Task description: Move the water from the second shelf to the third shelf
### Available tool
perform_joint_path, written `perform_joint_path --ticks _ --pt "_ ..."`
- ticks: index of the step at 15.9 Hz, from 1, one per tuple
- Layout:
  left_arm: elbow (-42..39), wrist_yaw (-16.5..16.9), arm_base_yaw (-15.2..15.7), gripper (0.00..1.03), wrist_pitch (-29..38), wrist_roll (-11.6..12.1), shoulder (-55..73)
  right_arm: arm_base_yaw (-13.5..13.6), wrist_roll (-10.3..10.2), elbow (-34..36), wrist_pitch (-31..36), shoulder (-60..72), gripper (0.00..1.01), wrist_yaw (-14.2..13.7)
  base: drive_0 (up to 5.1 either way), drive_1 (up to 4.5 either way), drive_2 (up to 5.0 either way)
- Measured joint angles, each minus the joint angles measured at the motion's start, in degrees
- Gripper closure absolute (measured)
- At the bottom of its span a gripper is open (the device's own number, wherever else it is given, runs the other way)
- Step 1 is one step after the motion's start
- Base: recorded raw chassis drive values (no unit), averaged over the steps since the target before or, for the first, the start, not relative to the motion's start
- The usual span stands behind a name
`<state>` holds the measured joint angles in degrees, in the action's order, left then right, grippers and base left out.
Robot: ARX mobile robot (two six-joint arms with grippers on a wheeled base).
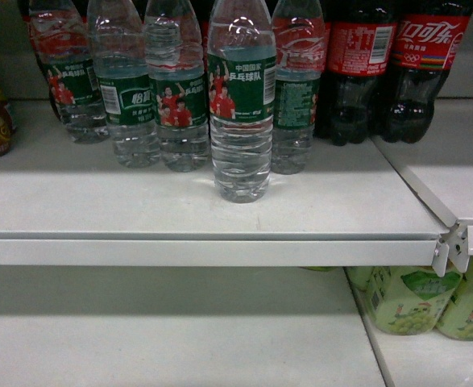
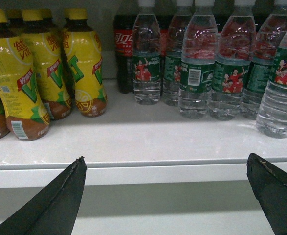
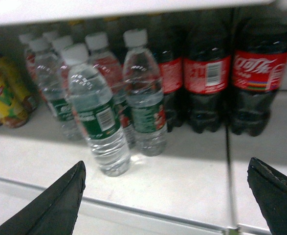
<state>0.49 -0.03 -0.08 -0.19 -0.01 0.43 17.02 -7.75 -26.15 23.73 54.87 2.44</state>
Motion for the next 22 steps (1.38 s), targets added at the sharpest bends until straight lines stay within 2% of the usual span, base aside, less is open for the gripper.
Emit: perform_joint_path --ticks 4,7,13,14,17,20,22 --pt "0.00 0.00 0.02 0.05 0.00 0.00 0.00 11.32 2.03 -0.74 4.79 11.19 0.03 -4.20 0.0 0.00 0.0" --pt "0.00 0.00 0.02 0.05 0.00 0.00 0.00 15.43 1.86 -4.02 5.73 17.66 0.03 -4.59 0.0 0.00 0.0" --pt "0.00 -0.02 0.00 0.05 0.00 0.02 0.00 19.02 1.31 -10.25 5.31 24.94 0.03 -4.48 0.0 0.00 0.0" --pt "0.00 -0.02 0.02 0.05 -0.02 0.00 0.00 19.04 0.81 -11.76 5.25 26.25 0.03 -5.05 0.0 0.00 0.0" --pt "0.00 0.00 0.02 0.05 -0.02 0.00 0.00 19.80 -1.68 -18.25 4.39 32.39 0.03 -10.01 0.0 0.00 0.0" --pt "0.00 0.00 0.02 0.05 -0.02 0.00 0.00 19.67 -2.73 -22.18 5.62 36.06 0.03 -10.73 0.0 0.00 0.0" --pt "0.00 -0.02 0.02 0.05 -0.02 0.00 0.00 19.30 -2.64 -24.90 6.27 39.15 0.03 -10.84 0.0 0.00 0.0"
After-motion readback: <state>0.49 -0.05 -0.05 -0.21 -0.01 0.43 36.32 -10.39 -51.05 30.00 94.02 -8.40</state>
